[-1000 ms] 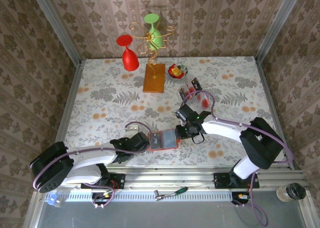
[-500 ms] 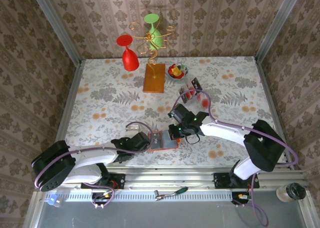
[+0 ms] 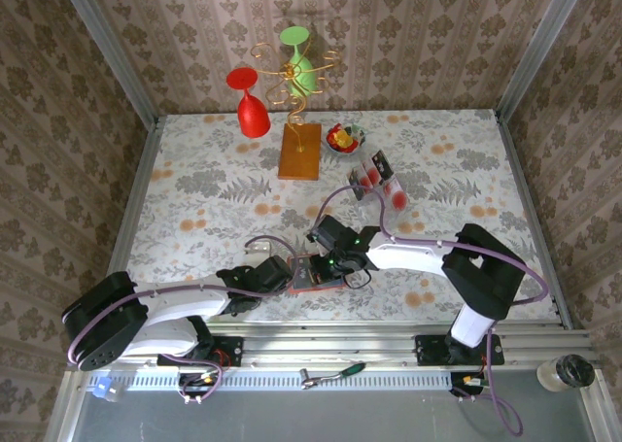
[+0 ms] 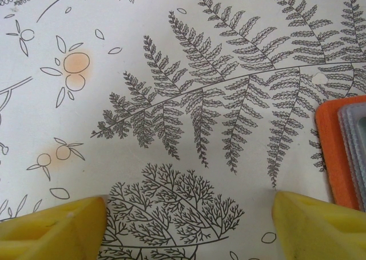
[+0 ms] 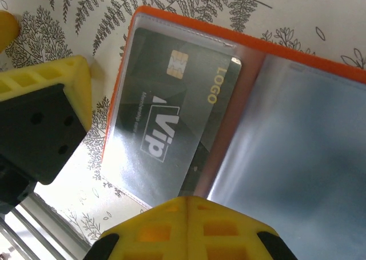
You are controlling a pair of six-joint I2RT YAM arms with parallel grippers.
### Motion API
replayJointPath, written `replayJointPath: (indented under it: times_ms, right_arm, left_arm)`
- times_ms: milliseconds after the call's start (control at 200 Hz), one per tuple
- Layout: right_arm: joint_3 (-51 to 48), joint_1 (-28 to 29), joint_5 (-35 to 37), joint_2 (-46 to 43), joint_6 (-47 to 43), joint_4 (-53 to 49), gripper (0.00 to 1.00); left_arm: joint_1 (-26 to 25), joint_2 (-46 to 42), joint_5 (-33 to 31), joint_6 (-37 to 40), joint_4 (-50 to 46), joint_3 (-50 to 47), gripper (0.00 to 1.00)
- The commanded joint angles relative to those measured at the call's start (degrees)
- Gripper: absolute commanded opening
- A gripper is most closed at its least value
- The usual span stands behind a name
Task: Put the credit cards into the card holder
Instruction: Insert the credit card into the card slot.
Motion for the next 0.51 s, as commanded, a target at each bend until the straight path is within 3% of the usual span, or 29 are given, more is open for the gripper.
replayJointPath:
  times_ms: [0, 500]
  right_arm:
    - [1.5, 0.3, -0.4, 1.4, 1.0, 0.7, 0.0]
    - [3.5, 0.3, -0.7, 5.4, 0.2, 0.1, 0.0]
  left_arm:
    - [0.4, 1.8, 3.1, 0.5, 2.7, 0.3, 0.78]
    - [0.5, 1.7, 3.3, 0.5, 2.7, 0.3, 0.78]
